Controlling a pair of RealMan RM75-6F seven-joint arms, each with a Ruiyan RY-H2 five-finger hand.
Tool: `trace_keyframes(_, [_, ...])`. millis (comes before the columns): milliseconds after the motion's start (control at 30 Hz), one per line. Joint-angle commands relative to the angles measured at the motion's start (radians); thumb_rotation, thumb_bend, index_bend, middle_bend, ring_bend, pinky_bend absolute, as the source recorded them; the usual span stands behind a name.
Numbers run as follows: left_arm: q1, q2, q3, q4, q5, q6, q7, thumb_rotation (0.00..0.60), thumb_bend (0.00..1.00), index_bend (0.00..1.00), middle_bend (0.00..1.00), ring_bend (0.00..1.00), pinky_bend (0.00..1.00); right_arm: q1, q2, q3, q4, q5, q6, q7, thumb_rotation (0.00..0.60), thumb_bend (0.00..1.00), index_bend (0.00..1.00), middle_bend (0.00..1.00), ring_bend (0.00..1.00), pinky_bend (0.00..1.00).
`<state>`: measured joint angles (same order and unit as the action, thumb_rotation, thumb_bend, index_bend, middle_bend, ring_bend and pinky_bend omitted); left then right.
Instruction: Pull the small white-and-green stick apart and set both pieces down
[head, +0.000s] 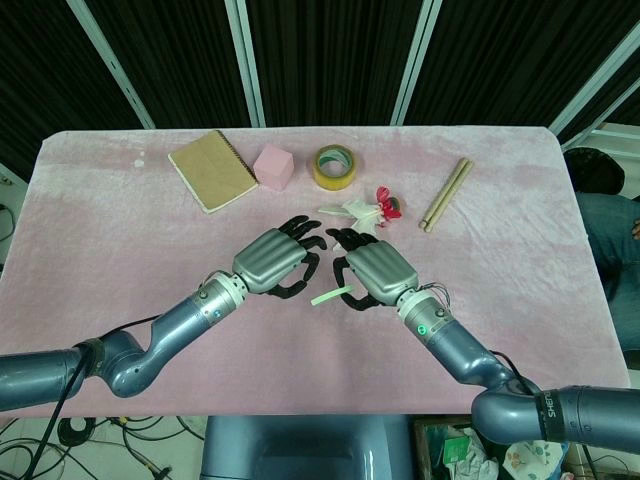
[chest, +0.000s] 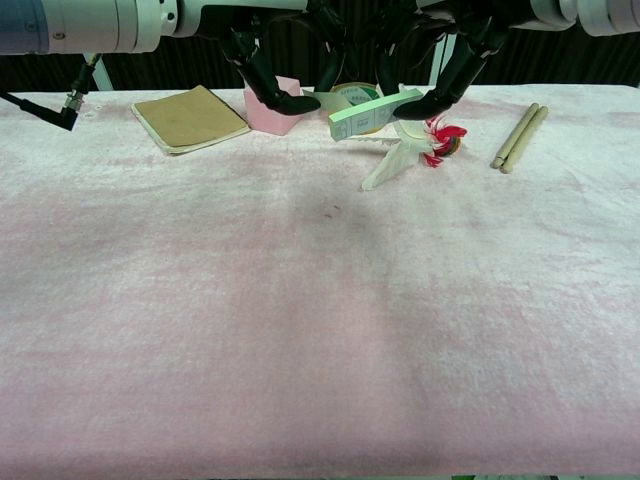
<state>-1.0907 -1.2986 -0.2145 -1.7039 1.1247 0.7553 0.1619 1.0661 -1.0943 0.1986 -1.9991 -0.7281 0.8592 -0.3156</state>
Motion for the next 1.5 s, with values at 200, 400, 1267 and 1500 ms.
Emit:
trace_keyframes(200, [0.002, 0.002, -0.005, -0.001, 0.004, 0.005, -0.006, 0.6, 0.48, 0.62, 0.22, 0.02, 0.02, 0.0, 0.001, -0.001, -0.001, 0.003, 0.001, 0.0, 0.6, 0.47, 0.69, 0.0, 0.01, 0.13])
trace_keyframes(400, [0.002, 0.007, -0.006, -0.005, 0.003, 0.005, -0.008, 0.6, 0.48, 0.62, 0.22, 0.02, 0.02, 0.0, 0.001, -0.003, -0.003, 0.003, 0.003, -0.002, 0.6, 0.47, 0.69, 0.0, 0.01, 0.12])
trace_keyframes(1267, [-0.003, 0.004, -0.001, -0.004, -0.005, 0.001, 0.011, 0.6, 0.48, 0.62, 0.22, 0.02, 0.02, 0.0, 0.006, -0.002, -0.001, 0.005, 0.004, -0.001, 0.6, 0.47, 0.69, 0.0, 0.01, 0.12])
trace_keyframes(1500, [0.0, 0.016, 0.004, -0.011, 0.0, 0.001, 0.016, 0.6, 0.48, 0.63, 0.22, 0.02, 0.02, -0.001, 0.008, -0.007, 0.007, 0.008, -0.001, -0.002, 0.6, 0.47, 0.69, 0.0, 0.01, 0.12])
